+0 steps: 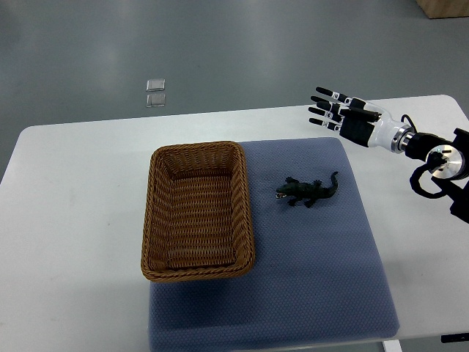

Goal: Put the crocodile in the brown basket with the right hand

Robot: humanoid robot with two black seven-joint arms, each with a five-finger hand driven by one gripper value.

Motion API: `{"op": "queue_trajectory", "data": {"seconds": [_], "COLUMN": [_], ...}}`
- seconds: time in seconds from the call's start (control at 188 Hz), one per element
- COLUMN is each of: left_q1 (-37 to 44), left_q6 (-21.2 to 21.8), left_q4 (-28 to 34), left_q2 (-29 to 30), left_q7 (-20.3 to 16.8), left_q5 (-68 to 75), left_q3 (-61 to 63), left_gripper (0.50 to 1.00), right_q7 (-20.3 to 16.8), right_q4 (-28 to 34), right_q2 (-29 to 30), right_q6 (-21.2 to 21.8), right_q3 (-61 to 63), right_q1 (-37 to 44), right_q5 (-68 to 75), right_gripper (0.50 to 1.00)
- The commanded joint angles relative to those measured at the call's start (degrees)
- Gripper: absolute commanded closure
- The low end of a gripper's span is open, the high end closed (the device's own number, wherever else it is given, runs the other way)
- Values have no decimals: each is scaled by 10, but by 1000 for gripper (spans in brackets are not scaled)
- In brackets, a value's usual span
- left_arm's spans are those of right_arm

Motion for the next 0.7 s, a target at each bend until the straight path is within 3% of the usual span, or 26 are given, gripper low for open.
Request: {"op": "queue_trajectory", "data": {"seconds": [0.0,0.409,0.695], "left_q1": [0,-4,-5], "left_q6": [4,-1,-1], "left_q4": [0,1,1], "left_q2": [0,0,0], "left_q7": [1,0,0], "left_q5": [0,0,0], "left_q3": [0,2,3], "left_gripper": [500,500,500], "right_q7": [4,9,118], "right_q4": [0,0,3], "right_q2": [-1,3,-2], "right_q6": [-1,2,10], "right_q3": [0,-7,-6], "right_q1": [0,2,12], "right_q5": [0,-18,-239], "right_gripper": [570,570,576]}}
